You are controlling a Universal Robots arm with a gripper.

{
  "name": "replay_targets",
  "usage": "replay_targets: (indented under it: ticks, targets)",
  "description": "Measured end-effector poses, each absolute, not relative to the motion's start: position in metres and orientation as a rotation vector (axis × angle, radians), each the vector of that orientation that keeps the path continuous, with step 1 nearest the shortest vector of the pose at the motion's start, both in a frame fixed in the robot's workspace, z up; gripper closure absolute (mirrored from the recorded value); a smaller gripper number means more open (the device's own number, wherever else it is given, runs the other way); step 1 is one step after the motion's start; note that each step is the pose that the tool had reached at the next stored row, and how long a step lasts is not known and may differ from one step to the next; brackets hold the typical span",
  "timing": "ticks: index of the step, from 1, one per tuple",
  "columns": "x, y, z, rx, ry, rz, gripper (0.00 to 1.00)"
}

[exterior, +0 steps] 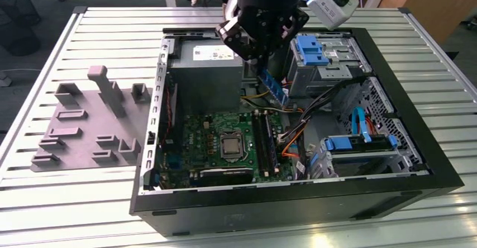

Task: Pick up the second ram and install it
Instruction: 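Insert the second ram into the second slot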

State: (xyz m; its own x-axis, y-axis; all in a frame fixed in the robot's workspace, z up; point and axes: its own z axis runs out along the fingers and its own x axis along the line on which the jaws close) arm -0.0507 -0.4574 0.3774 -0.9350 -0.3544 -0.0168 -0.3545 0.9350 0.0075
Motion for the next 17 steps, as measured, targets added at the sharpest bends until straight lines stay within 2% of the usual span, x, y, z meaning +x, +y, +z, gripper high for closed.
replay_targets:
  ticks: [17]
  targets:
    - [-0.0507, -0.4574, 0.3772, -0.25, 3.116, 0.005, 0.86]
